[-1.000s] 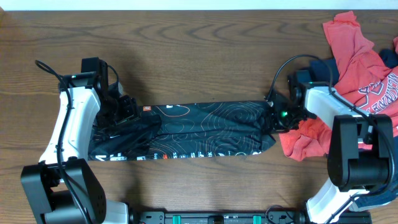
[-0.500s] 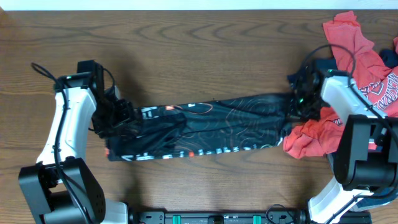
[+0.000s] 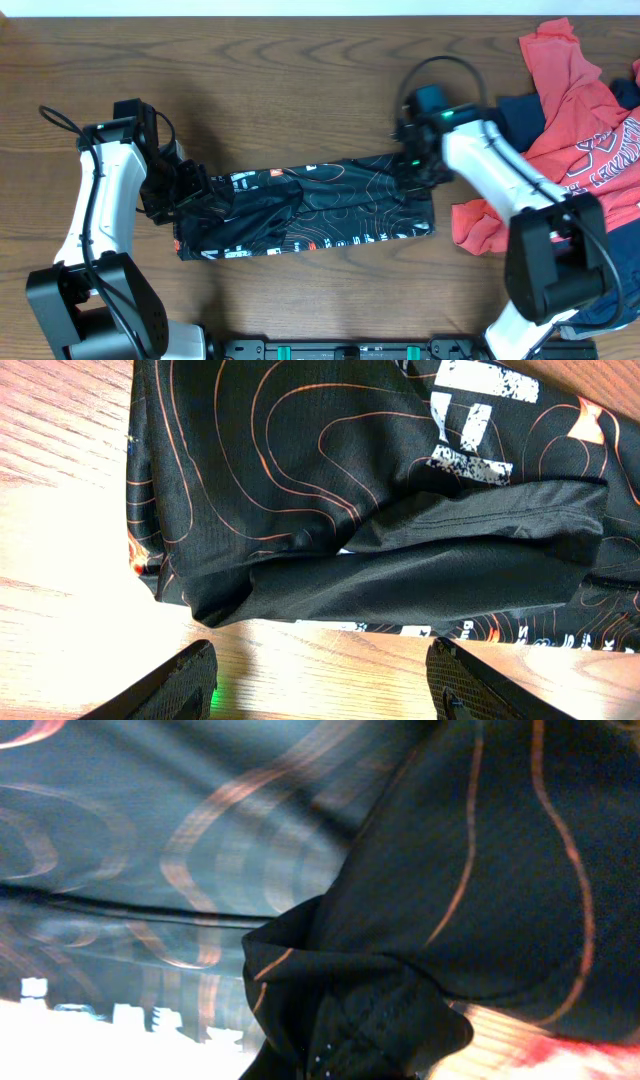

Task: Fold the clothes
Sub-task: 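Fold the strip's right end leftward with the right gripper toward the left gripper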

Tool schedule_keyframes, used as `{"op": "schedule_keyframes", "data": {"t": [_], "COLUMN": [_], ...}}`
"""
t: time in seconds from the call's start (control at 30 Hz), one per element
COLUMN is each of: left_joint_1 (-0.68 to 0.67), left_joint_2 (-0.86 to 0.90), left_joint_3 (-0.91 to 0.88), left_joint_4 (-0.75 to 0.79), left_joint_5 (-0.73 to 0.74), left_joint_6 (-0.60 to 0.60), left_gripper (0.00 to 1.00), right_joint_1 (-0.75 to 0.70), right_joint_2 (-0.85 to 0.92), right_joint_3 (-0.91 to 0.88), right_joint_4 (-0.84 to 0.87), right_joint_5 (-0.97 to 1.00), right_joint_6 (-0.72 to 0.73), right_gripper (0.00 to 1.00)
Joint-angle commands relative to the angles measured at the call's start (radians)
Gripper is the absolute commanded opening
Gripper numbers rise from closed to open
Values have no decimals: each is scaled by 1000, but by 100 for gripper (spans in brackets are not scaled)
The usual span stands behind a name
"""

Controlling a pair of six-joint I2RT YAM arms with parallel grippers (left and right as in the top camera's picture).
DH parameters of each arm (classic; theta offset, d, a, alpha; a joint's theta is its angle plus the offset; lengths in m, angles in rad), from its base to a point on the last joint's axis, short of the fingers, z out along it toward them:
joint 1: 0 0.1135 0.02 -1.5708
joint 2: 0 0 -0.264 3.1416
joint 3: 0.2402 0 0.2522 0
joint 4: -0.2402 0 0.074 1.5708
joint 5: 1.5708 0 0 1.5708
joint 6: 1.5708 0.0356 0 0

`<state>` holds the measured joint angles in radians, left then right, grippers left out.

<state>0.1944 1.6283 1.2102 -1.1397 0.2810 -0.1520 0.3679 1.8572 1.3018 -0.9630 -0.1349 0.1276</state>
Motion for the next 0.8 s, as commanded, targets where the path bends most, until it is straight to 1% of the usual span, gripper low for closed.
{"op": "schedule_keyframes", "data": {"t": [0.0,0.07,0.37,0.47,0.53,0.6,0.63,0.7,0.77], "left_joint_1": [1,1,1,1,1,1,1,1,1], "left_joint_2": [-9,-9,-9,-9,-9,-9,-9,-9,-9], "left_joint_3": [18,18,18,18,18,18,18,18,18], "left_joint_4": [-4,-4,-4,-4,-5,-4,-4,-4,-4], "left_joint_5": [-12,-12,-12,-12,-12,-12,-12,-12,-12], "left_joint_6": [20,19,20,20,20,19,20,20,20], "left_gripper": [69,69,69,69,69,69,69,69,69], "right_joint_1": [74,116,235,257,269,281,285,292,299], "right_joint_2": [6,16,43,43,43,43,43,43,43], "right_joint_3": [11,11,11,11,11,11,11,11,11], "right_joint_4": [16,29,95,120,133,146,152,168,190], "right_joint_5": [3,1,-34,-35,-35,-34,-35,-42,-73], "right_joint_6": [79,105,104,104,104,104,104,104,103], "right_gripper": [1,1,2,6,7,13,14,15,24]}}
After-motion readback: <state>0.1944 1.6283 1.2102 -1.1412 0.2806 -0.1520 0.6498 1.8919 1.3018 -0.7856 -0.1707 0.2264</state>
